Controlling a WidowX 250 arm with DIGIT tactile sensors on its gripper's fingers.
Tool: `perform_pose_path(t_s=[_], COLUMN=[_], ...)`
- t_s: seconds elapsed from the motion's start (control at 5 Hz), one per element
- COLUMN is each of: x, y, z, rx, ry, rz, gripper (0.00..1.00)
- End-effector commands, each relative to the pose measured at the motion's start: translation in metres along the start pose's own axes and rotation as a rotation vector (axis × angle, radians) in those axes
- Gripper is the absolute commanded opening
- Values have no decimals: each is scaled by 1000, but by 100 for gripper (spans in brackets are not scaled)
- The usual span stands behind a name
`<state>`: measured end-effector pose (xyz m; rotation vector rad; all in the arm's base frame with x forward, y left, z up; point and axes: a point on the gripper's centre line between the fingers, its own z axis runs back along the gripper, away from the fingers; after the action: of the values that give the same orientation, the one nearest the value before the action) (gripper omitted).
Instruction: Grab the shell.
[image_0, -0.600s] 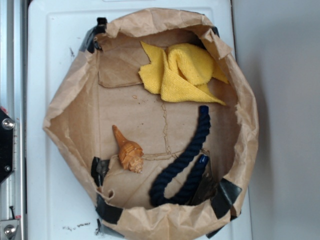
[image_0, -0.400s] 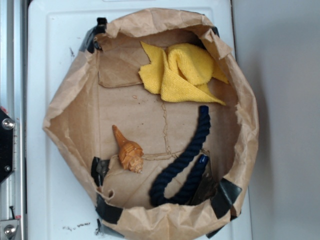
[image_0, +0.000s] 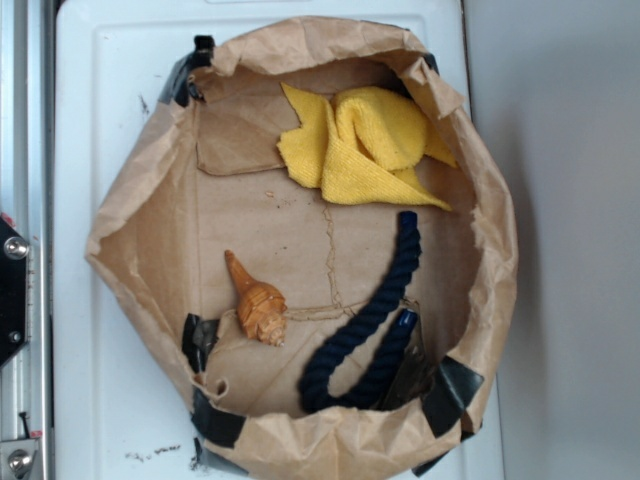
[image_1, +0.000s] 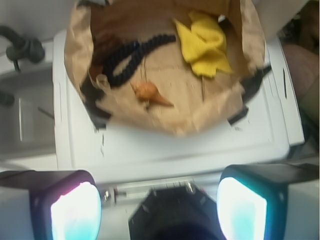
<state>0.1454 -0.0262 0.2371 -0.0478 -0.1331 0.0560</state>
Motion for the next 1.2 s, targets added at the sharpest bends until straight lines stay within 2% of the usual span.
perform_pose_path(t_s=[0.0,0.2,0.4,0.6,0.8,1.0], x=[66,91,101,105,98,84], y=[-2,15,33,40,33,17], z=[-5,-28,-51,-72,-95,-113], rx=[-37,-13,-18,-17,-13,-46], ry=[-74,-47,-62,-78,-52,-18], rz=[-19,-93,-159,-222,-314,-402], gripper=[100,100,100,100,100,100])
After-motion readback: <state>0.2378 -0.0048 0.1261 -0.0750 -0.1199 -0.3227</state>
